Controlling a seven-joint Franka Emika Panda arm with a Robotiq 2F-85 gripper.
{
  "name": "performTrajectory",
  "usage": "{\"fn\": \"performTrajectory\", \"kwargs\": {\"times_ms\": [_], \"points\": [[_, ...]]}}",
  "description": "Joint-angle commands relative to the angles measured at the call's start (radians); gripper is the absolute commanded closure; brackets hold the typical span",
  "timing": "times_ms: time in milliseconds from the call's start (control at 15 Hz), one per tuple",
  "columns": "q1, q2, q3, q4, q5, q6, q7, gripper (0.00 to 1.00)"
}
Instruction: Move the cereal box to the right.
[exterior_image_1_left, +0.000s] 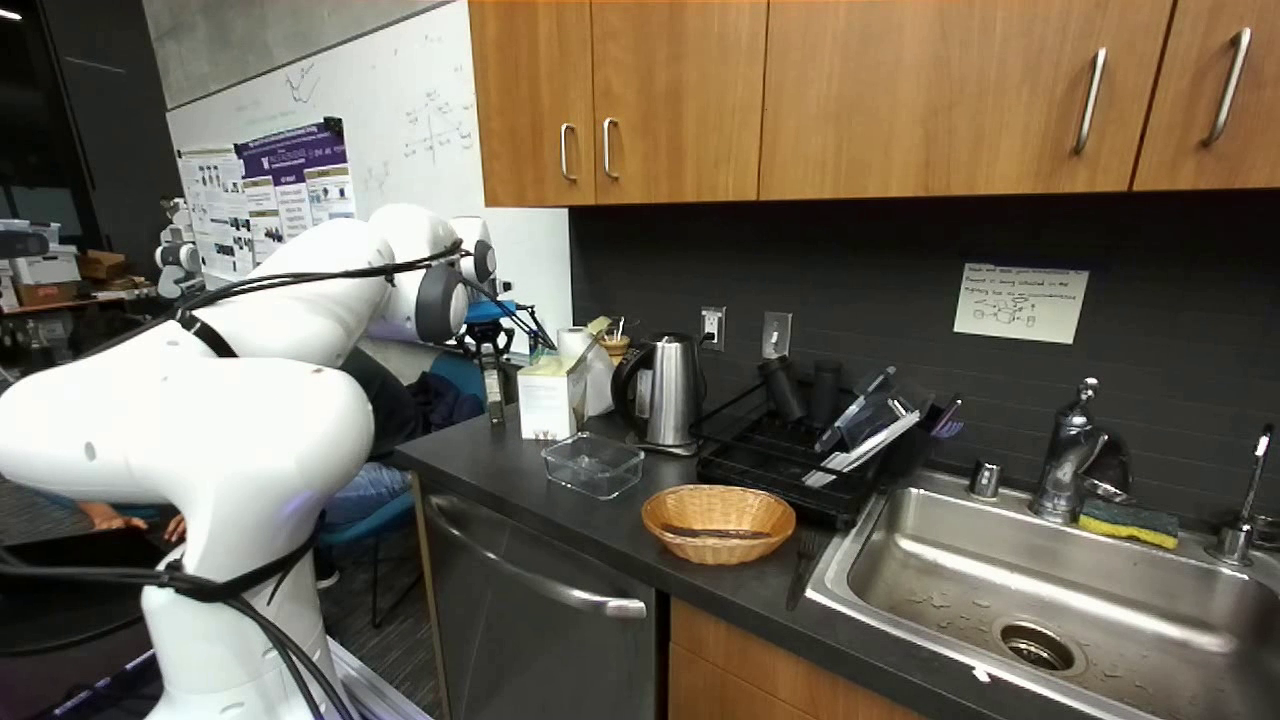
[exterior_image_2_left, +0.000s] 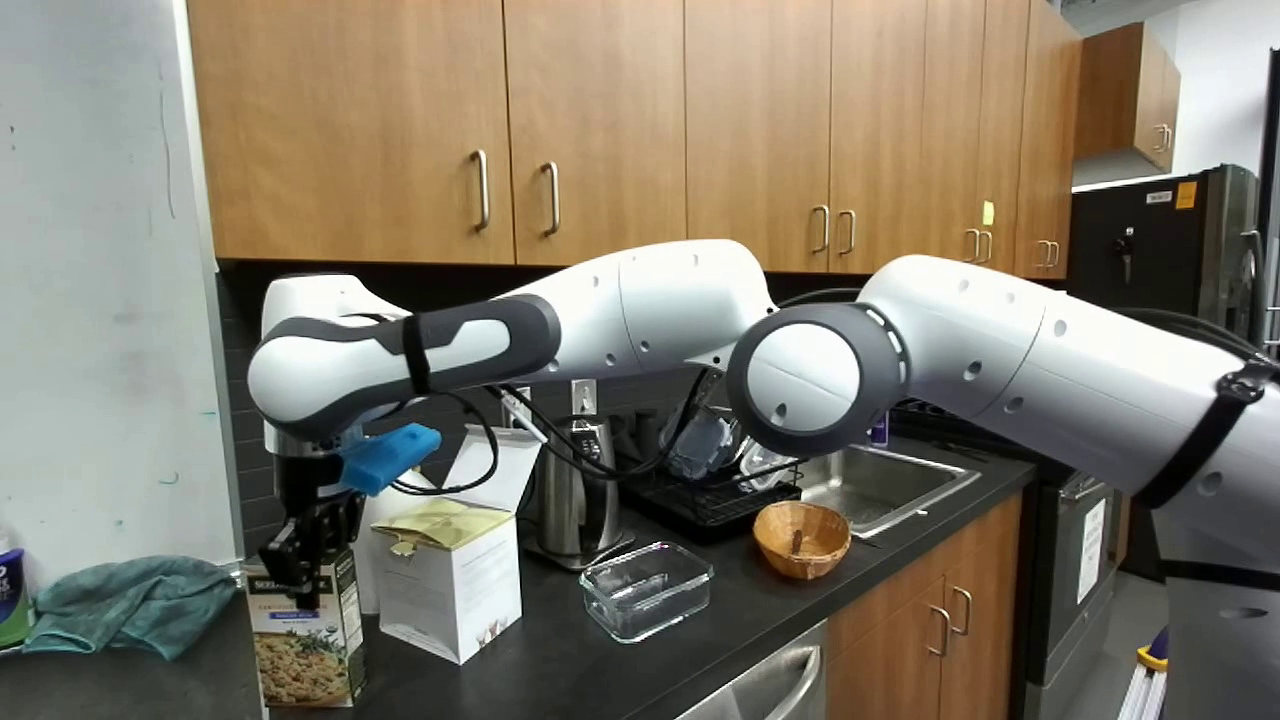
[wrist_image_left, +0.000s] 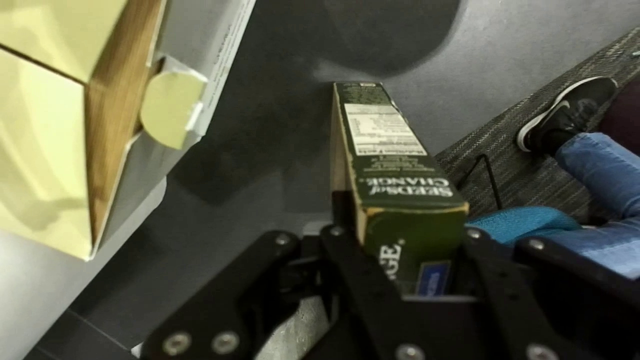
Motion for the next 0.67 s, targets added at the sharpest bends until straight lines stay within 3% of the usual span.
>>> {"fn": "performTrajectory", "kwargs": {"times_ms": [0, 600], "points": [[-0.003, -0.027, 0.017, 0.007, 0.012, -0.054, -0.026, 0.88], [-0.002, -0.061, 0.049, 0.002, 0.008, -0.123, -0.035, 0.88]]}}
